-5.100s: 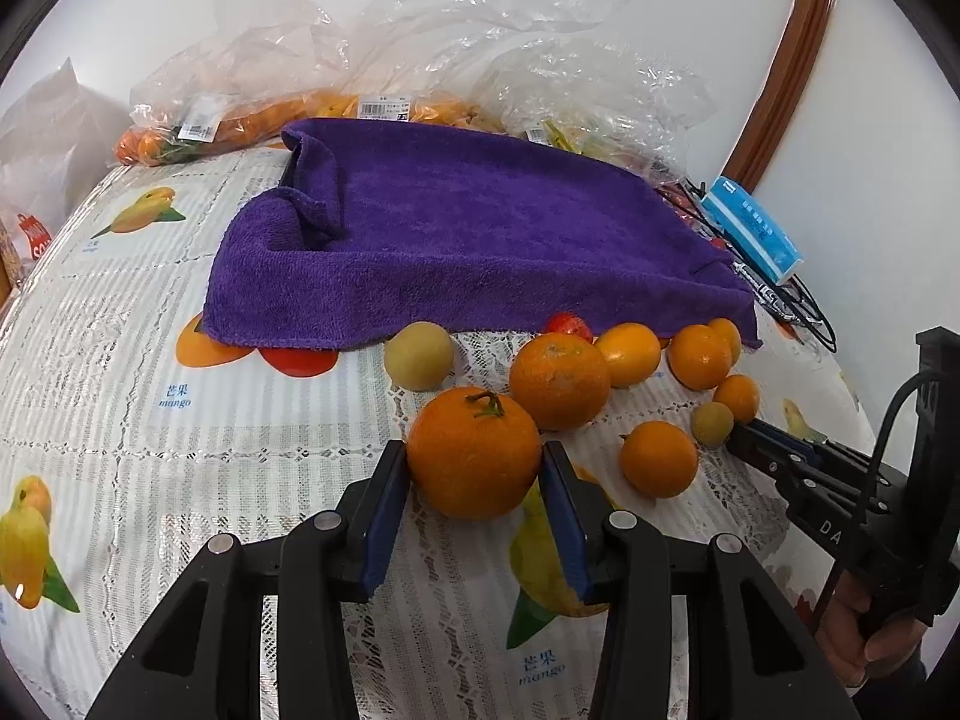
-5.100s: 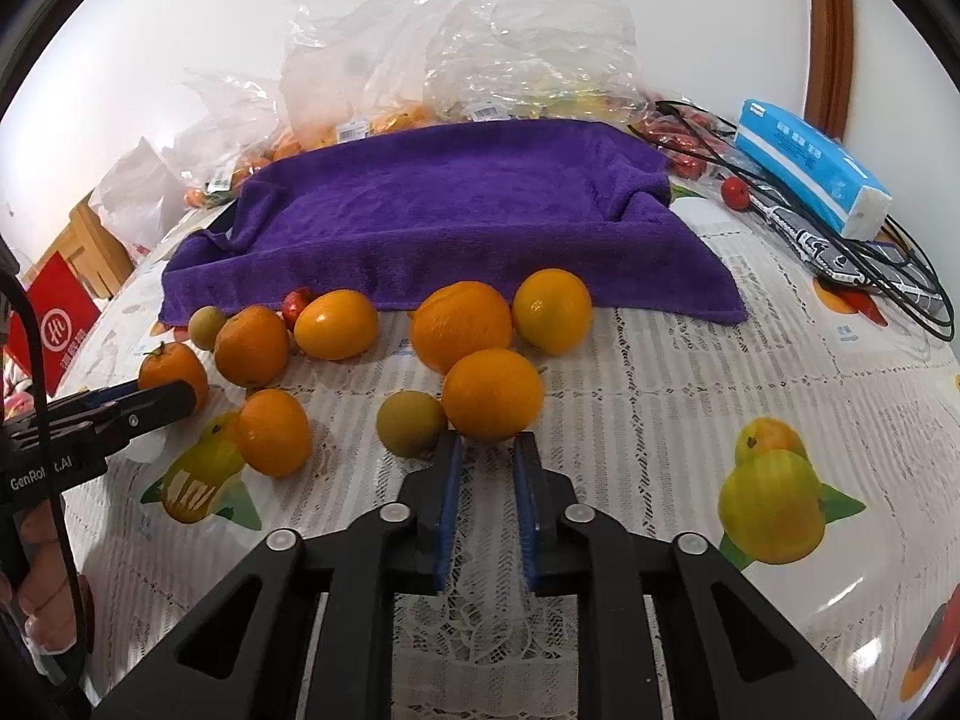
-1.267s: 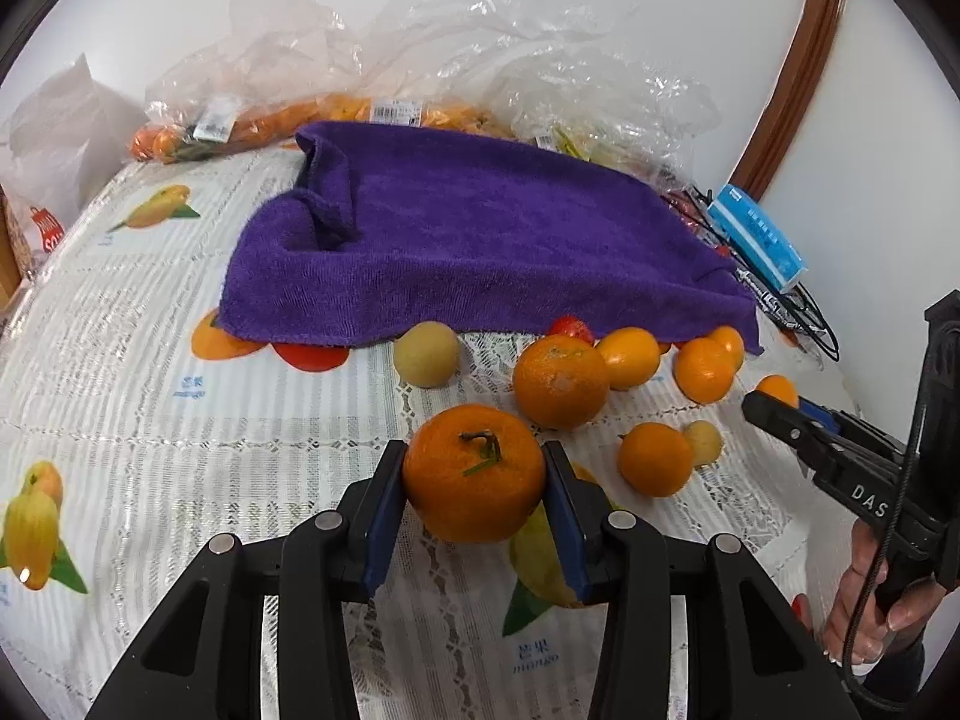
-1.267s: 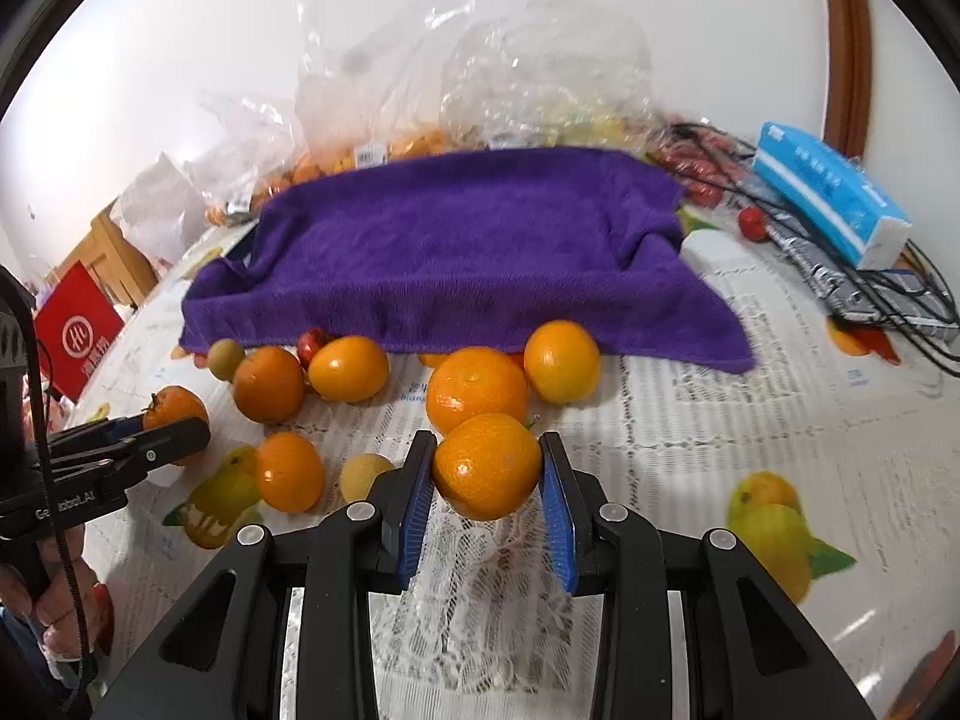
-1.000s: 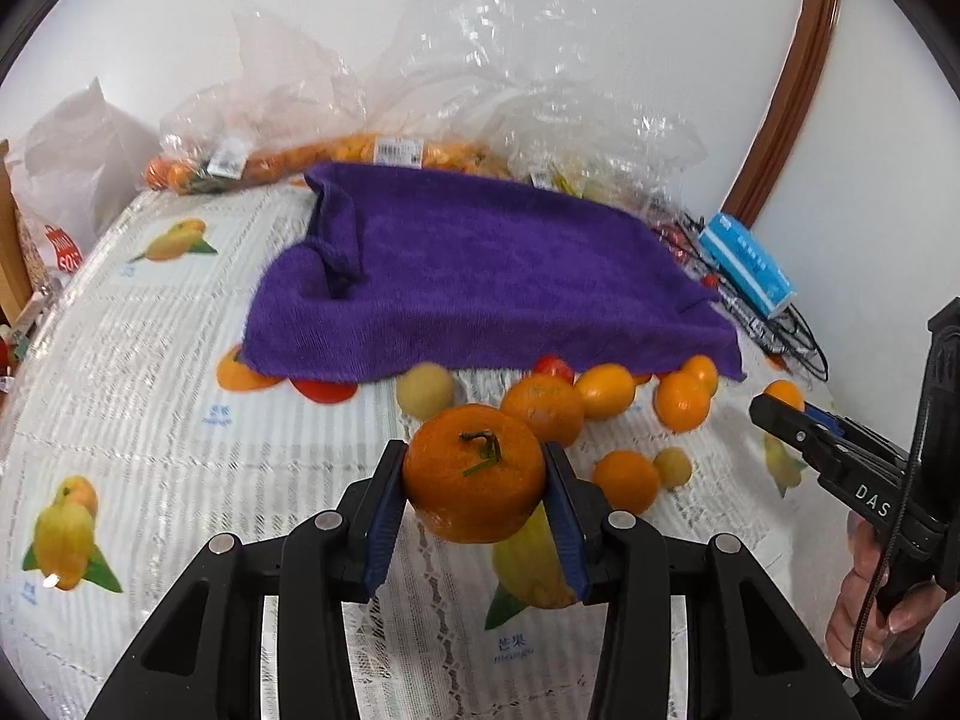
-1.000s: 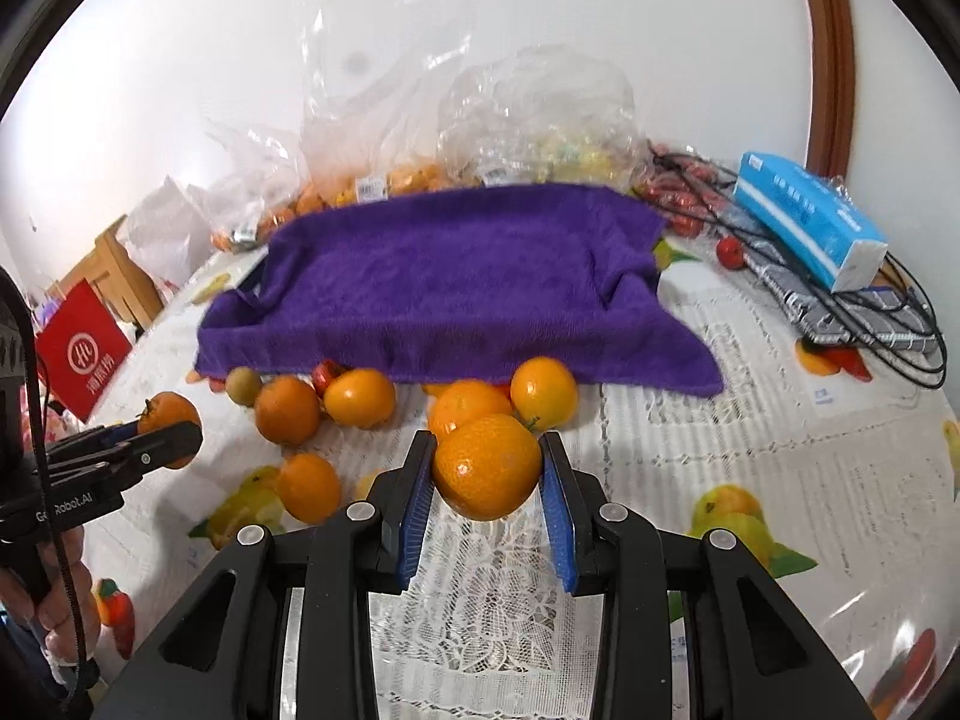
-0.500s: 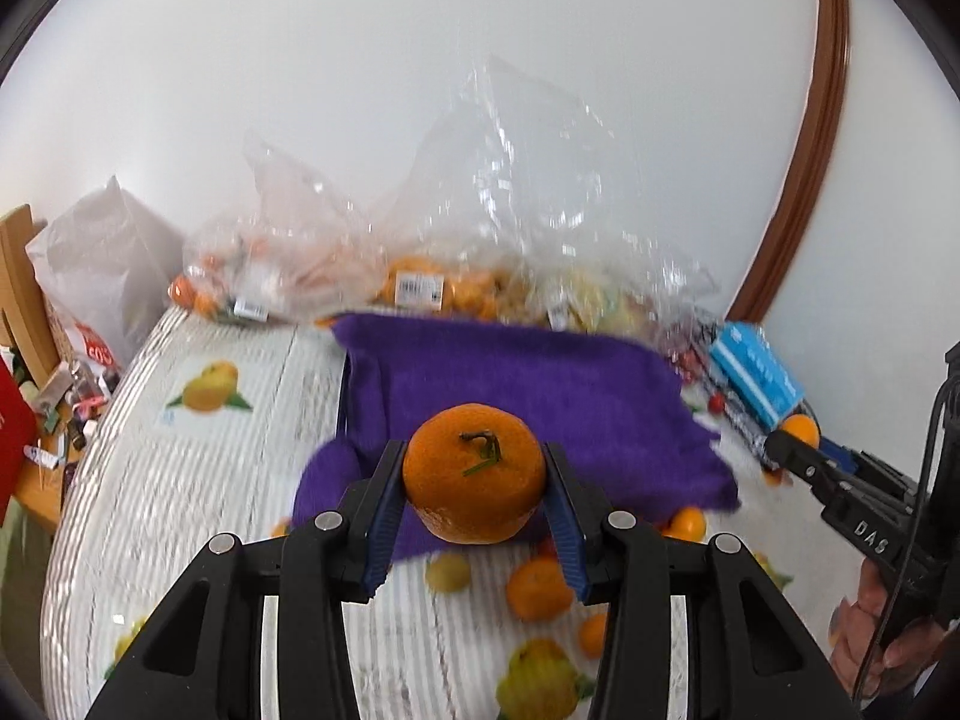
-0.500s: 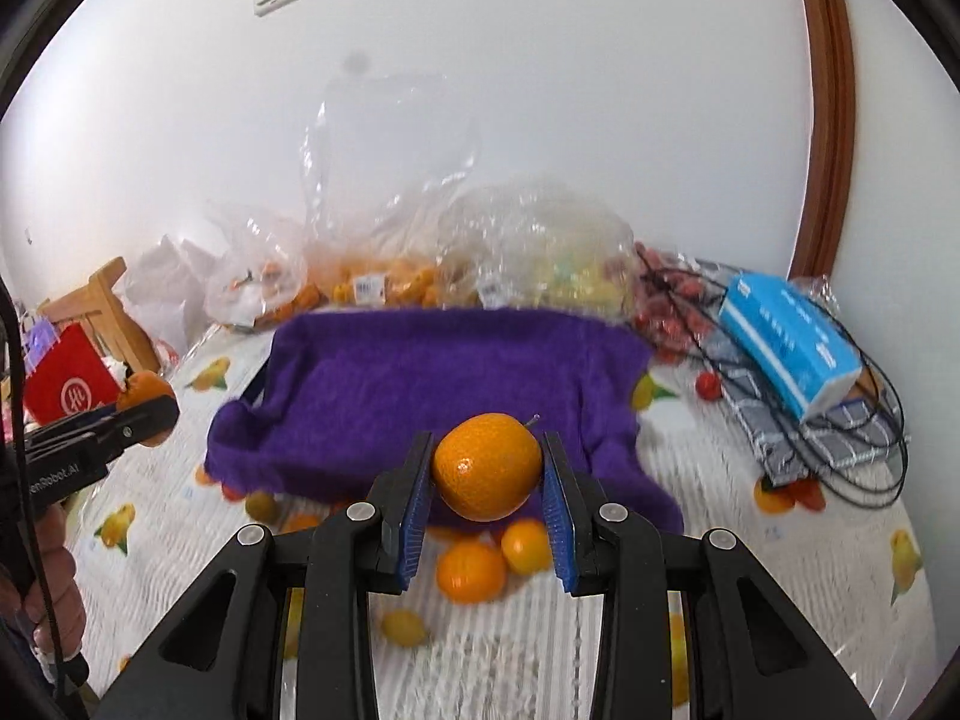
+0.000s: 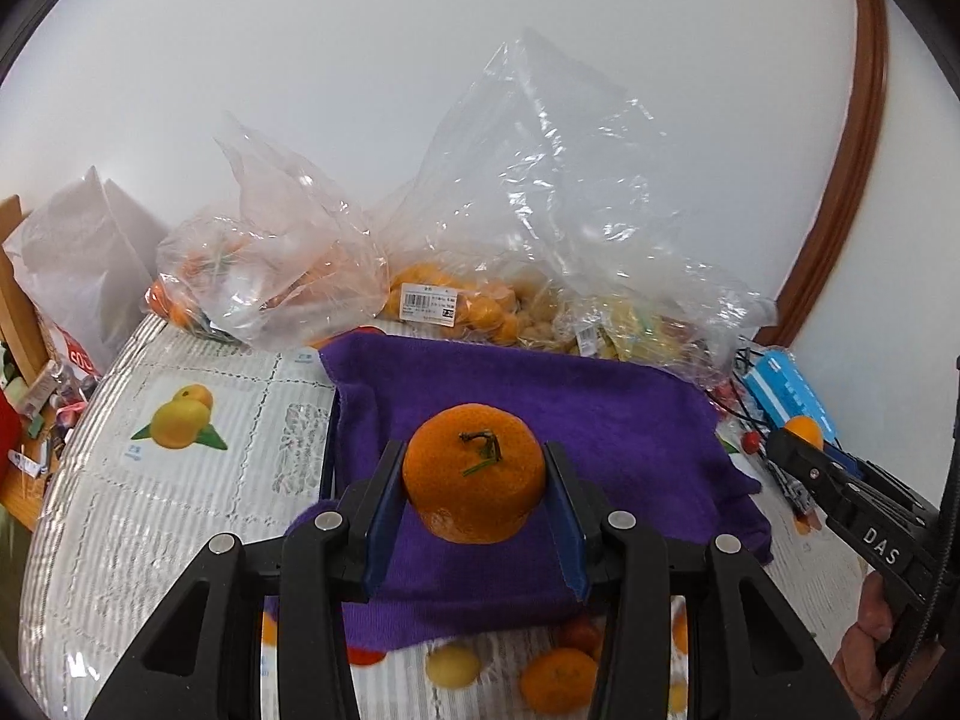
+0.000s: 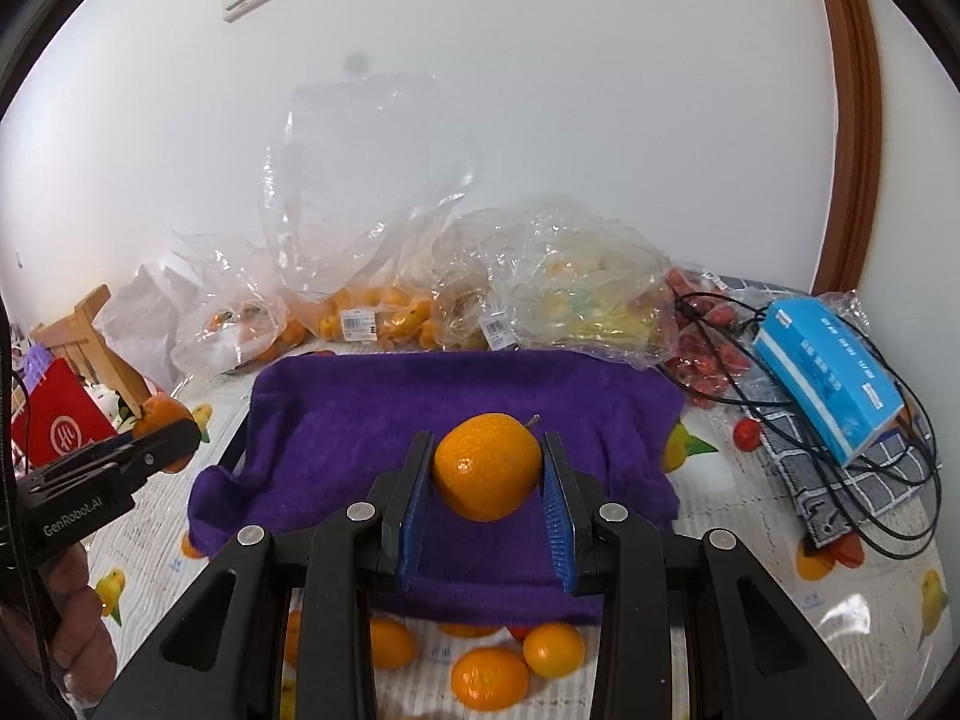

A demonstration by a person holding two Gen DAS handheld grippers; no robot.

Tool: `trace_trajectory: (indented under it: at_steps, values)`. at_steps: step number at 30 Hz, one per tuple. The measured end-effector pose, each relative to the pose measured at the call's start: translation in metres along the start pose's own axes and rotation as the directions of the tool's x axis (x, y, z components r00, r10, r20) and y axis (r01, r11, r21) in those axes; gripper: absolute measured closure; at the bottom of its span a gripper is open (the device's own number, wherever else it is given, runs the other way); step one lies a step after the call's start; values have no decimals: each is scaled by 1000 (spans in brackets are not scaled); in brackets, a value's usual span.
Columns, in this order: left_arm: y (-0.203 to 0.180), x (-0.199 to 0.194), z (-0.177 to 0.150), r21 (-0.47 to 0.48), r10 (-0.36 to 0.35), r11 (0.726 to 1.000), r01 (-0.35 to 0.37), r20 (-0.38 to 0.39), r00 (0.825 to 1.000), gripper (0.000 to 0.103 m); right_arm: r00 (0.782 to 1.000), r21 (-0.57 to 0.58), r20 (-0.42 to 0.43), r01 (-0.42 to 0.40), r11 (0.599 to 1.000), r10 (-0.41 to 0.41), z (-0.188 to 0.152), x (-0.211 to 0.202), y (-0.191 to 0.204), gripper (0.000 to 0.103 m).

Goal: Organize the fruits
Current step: 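Carry the orange with the right gripper over the purple towel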

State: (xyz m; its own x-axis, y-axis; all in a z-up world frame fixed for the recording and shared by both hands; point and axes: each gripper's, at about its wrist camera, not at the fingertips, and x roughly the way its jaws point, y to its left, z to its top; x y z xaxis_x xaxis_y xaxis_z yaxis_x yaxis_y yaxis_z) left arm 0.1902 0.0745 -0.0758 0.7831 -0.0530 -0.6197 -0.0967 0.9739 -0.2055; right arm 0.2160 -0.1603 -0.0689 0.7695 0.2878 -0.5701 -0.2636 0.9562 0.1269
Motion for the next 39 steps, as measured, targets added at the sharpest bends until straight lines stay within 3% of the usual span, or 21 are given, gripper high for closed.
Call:
trace_trajectory:
  at_steps: [9,15,26,39]
  values:
    - [2,41,-4,-6,12,1000,-12,-31,999,61,1000,25,-15,-2,1000,2,4,37,-12,69]
    - [6,54,-10,18,42,999,-41,-53,998,61,998,32,-69,1,999,1,-6,62,-21,69]
    - [6,64,-14,9,18,1000,-17,-80,997,61,996,36,-93,17,999,-14,-15,74,-32,69]
    - [6,78,-21,18,39,999,-37,-116,993,61,988,7,-155,6,1000,-4,-25,92,-24,69]
